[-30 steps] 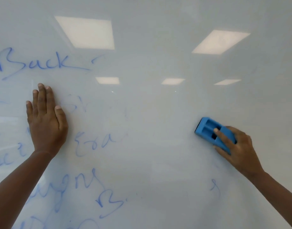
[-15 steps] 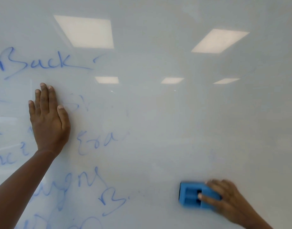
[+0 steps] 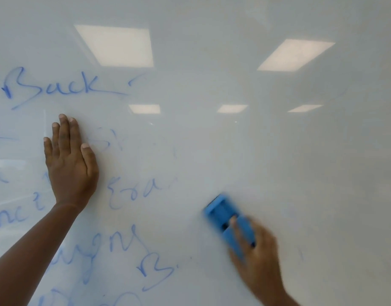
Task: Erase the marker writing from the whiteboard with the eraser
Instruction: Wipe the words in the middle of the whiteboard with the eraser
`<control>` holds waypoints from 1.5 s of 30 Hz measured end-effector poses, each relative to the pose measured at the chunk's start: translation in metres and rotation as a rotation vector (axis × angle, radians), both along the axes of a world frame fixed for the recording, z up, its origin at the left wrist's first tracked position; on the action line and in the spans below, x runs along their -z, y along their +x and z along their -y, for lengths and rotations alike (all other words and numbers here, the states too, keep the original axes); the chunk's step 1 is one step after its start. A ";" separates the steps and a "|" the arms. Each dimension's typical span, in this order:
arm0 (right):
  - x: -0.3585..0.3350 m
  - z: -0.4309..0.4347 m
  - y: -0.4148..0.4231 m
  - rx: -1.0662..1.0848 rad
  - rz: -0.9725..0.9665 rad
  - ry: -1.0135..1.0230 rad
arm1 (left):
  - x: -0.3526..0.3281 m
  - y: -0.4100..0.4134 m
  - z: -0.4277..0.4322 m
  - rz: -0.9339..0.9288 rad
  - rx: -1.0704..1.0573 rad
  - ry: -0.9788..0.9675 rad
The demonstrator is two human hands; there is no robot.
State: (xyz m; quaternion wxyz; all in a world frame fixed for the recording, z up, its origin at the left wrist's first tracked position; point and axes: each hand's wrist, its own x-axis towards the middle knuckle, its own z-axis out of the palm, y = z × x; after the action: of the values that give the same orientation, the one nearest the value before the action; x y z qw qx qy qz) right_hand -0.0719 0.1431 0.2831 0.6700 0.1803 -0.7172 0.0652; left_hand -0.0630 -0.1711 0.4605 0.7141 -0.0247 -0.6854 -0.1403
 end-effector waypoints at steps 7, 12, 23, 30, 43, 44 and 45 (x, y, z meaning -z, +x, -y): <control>0.008 0.020 0.007 0.121 0.150 0.822 | 0.001 0.002 -0.002 0.002 -0.011 -0.001; -0.104 0.016 -0.004 -0.162 -0.213 0.433 | 0.001 0.002 -0.002 0.004 -0.010 -0.006; -0.006 0.060 -0.003 -0.130 -0.064 0.620 | 0.002 0.003 -0.002 -0.001 -0.008 -0.009; -0.041 0.060 -0.005 -0.209 -0.175 0.909 | 0.002 0.005 -0.002 0.022 -0.022 -0.007; -0.126 0.094 0.007 -0.177 -0.162 0.333 | 0.002 0.005 0.000 0.023 0.012 -0.003; -0.102 0.095 0.004 -0.211 -0.170 0.464 | 0.002 0.005 0.000 0.019 0.014 -0.005; -0.079 0.094 0.002 -0.248 -0.166 0.599 | 0.001 0.005 0.000 0.016 0.017 -0.005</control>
State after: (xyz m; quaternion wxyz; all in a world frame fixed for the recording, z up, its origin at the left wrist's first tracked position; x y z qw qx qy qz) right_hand -0.0695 0.0493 0.3625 0.6304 0.4600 -0.6199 -0.0822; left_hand -0.0584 -0.1709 0.4594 0.7073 -0.0312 -0.6913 -0.1445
